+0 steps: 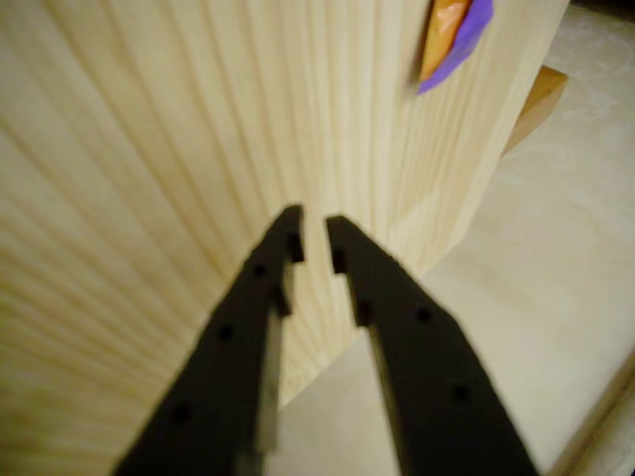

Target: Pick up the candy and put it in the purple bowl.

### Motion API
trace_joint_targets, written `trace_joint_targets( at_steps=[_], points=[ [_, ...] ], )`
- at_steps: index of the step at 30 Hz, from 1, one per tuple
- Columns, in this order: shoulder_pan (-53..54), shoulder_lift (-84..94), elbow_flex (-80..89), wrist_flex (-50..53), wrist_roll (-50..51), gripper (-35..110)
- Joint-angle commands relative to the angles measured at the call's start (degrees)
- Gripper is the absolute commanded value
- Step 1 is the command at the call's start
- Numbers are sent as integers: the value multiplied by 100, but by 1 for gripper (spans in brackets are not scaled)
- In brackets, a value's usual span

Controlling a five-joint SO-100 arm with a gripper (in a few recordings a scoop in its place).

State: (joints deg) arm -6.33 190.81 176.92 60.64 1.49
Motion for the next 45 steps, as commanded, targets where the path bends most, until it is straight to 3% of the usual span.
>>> trace_joint_targets(
  at_steps=[1,24,37,45],
  points=[
    [-53,185,202,-123,70,0],
    [-123,185,202,-123,44,0],
    [-9,123,-519,404,1415,0],
    [-193,-2531,-2373,369,1397,1]
  ],
)
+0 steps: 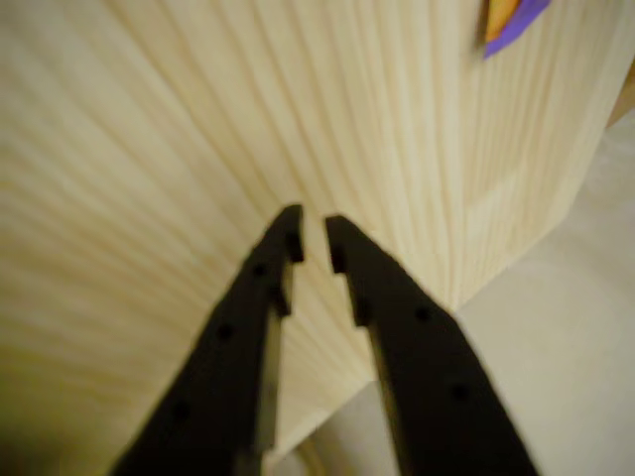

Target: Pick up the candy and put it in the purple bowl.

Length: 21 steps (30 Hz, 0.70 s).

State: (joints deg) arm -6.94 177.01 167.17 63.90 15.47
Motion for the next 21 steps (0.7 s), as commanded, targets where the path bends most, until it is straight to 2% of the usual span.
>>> trace_joint_targets(
  at_steps=[1,13,18,21],
  points=[
    [-167,-1538,-1723,53,-44,1],
    [-729,-5599,-4658,-220,-158,2],
    [-729,-6592,-5344,-378,-176,4],
    [-686,-6961,-5555,-457,-123,13]
  ],
)
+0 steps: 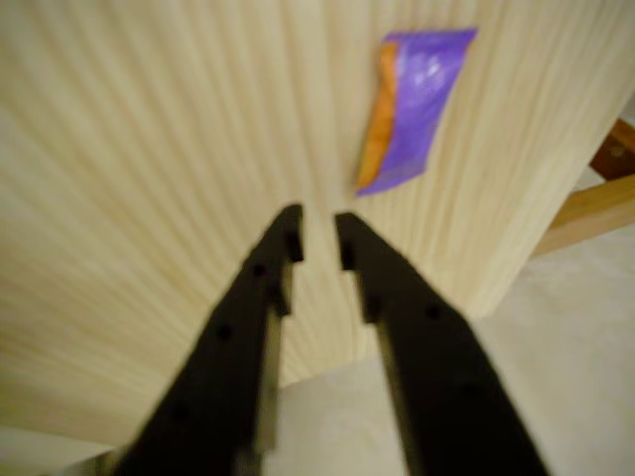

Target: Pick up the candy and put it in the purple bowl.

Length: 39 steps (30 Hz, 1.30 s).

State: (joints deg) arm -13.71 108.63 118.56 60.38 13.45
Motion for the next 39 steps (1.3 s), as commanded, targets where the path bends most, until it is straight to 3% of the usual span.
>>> trace_joint_targets(
  at_steps=[1,13,39],
  points=[
    [0,-229,-747,-105,97,16],
    [352,-1696,-1828,-105,369,33],
    [457,-2505,-2408,422,264,35]
  ],
)
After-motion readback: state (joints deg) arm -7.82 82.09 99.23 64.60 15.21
